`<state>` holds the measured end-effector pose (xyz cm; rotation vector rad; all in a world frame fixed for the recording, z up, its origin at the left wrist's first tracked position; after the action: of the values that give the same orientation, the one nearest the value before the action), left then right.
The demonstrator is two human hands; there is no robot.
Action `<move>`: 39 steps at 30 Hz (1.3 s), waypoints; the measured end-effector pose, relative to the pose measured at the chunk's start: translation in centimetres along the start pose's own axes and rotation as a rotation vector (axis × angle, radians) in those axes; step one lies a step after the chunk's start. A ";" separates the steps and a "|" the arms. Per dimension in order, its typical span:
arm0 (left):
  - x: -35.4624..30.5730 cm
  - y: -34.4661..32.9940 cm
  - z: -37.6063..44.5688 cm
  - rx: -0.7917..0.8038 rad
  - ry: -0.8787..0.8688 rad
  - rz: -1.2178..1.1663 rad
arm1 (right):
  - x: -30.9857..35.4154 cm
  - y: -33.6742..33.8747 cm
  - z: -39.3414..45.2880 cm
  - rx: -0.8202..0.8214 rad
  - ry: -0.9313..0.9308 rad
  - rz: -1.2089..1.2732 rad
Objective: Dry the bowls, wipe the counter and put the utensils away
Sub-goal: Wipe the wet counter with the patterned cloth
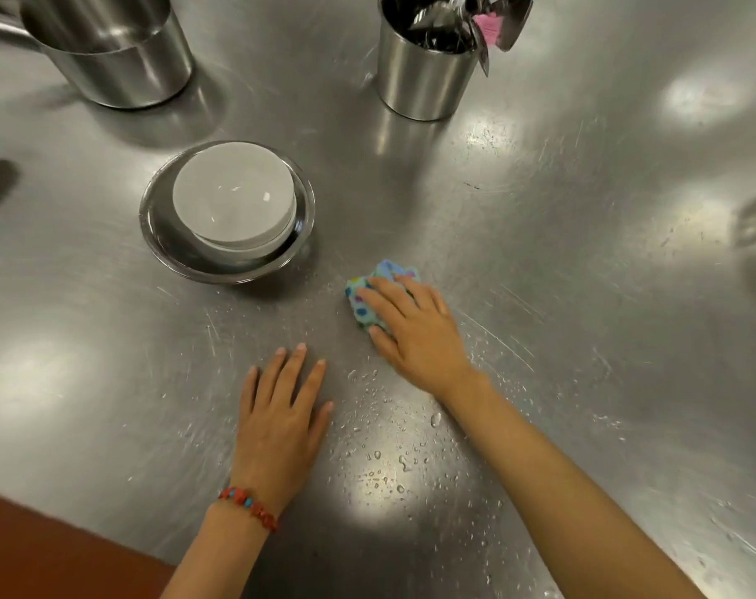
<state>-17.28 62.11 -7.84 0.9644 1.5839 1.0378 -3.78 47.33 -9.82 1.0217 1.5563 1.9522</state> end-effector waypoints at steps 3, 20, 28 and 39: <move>0.1 0.1 -0.1 -0.014 -0.017 0.013 | -1.4 0.5 2.7 -0.037 -0.163 -0.017; 0.1 0.4 -5.0 -0.135 0.071 -0.007 | -1.1 1.4 -4.2 -0.098 -0.401 -0.022; 0.7 0.6 -5.6 -0.120 0.101 -0.011 | 6.5 -0.6 -8.8 -0.085 0.014 0.004; 6.2 1.5 -8.4 -0.169 0.229 0.000 | 9.6 -2.4 -6.4 -0.120 -0.124 0.000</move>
<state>-26.63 66.93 -6.84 0.7512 1.6489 1.2974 -15.00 50.85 -10.08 1.0713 1.3556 1.9181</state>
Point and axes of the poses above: each hand's wrist, its own z-axis towards the middle knuckle, its own y-axis out of the back of the hand, x = y × z, the point moved 1 cm from there along z, towards the middle knuckle, and after that the axes turned 6 degrees about -x, right-handed, at the moved point
